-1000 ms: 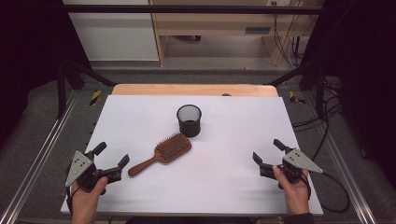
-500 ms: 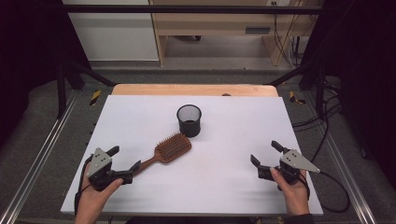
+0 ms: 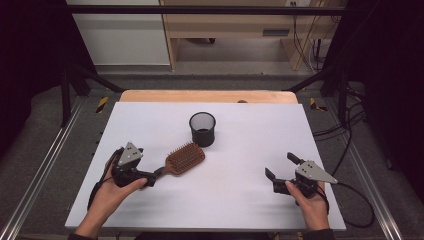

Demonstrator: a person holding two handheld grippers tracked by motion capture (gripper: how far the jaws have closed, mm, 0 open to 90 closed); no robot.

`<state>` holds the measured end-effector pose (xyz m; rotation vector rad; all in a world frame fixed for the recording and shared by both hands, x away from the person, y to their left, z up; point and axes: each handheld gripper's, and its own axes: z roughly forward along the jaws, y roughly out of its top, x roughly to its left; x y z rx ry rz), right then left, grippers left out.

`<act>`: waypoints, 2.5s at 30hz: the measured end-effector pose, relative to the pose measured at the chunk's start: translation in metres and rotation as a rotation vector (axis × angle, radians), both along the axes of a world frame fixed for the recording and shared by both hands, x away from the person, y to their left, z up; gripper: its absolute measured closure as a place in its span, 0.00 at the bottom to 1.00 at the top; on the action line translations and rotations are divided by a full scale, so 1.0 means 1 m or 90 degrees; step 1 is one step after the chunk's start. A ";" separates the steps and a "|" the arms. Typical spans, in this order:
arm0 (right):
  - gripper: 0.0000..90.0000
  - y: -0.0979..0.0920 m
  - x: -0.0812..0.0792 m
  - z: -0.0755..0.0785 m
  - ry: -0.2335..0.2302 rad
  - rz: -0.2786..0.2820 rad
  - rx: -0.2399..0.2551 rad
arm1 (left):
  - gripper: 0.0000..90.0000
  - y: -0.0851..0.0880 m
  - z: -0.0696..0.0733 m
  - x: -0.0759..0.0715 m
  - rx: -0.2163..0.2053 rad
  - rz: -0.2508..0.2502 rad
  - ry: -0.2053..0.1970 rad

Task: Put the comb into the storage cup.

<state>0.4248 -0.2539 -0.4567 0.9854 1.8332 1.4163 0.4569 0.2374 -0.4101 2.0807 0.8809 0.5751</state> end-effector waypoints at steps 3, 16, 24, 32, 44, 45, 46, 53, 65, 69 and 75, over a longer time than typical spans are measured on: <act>0.05 0.001 0.000 0.000 0.006 0.001 -0.001 | 0.04 -0.004 0.002 0.007 0.021 -0.011 0.005; 0.05 0.003 0.000 0.000 0.016 0.004 0.004 | 0.05 -0.021 -0.004 0.029 0.068 -0.029 0.059; 0.05 0.001 0.001 0.000 0.019 0.002 0.004 | 0.05 -0.028 -0.012 0.031 0.112 -0.051 0.098; 0.05 0.001 0.001 0.000 0.026 -0.002 0.008 | 0.06 -0.028 -0.018 0.031 0.127 -0.051 0.110; 0.05 0.000 0.001 -0.001 0.032 -0.002 0.011 | 0.14 -0.024 -0.028 0.030 0.130 -0.060 0.131; 0.05 0.000 0.001 -0.001 0.033 -0.001 0.012 | 0.16 -0.023 -0.028 0.030 0.129 -0.062 0.132; 0.05 0.000 0.001 -0.001 0.034 -0.001 0.012 | 0.18 -0.023 -0.028 0.030 0.129 -0.063 0.133; 0.05 0.000 0.001 -0.001 0.038 -0.001 0.013 | 0.36 -0.026 -0.032 0.032 0.147 -0.074 0.155; 0.05 0.000 0.002 -0.002 0.043 0.001 0.015 | 0.61 -0.028 -0.039 0.038 0.165 -0.097 0.189; 0.05 0.000 0.003 -0.003 0.044 0.003 0.016 | 0.66 -0.027 -0.044 0.040 0.178 -0.102 0.201; 0.05 0.000 0.003 -0.003 0.045 0.006 0.015 | 0.74 -0.027 -0.045 0.041 0.176 -0.113 0.213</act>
